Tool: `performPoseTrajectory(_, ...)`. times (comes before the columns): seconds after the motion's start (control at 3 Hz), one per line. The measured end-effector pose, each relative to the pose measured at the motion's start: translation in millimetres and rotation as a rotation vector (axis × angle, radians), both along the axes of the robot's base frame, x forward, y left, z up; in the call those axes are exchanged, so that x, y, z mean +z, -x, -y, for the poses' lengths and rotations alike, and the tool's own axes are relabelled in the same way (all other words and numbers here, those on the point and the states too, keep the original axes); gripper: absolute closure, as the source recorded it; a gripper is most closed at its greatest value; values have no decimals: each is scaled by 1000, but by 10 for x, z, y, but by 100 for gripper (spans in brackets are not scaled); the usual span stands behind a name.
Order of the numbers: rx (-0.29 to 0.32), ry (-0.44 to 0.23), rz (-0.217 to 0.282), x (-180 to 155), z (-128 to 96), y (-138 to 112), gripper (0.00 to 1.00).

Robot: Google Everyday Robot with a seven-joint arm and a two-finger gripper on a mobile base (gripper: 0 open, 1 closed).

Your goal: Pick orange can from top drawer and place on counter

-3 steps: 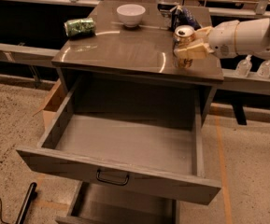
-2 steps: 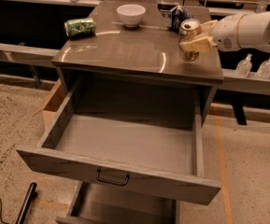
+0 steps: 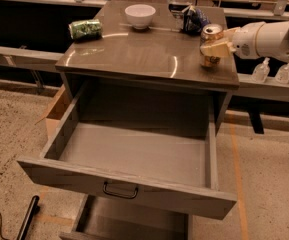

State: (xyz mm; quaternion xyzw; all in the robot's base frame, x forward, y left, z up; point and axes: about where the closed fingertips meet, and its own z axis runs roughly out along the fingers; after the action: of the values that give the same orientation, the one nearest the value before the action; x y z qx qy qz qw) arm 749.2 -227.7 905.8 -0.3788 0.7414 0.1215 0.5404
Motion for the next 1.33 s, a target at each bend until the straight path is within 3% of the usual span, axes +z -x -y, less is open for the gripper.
performPoseTrajectory(0.67,-92,-58,-24,-239,30,-137,34)
performPoseTrajectory(1.0,-92,-58,-24,-236,30,-137,12)
performPoseTrajectory(1.33,-127,-40,-33,-282,93,-24,0)
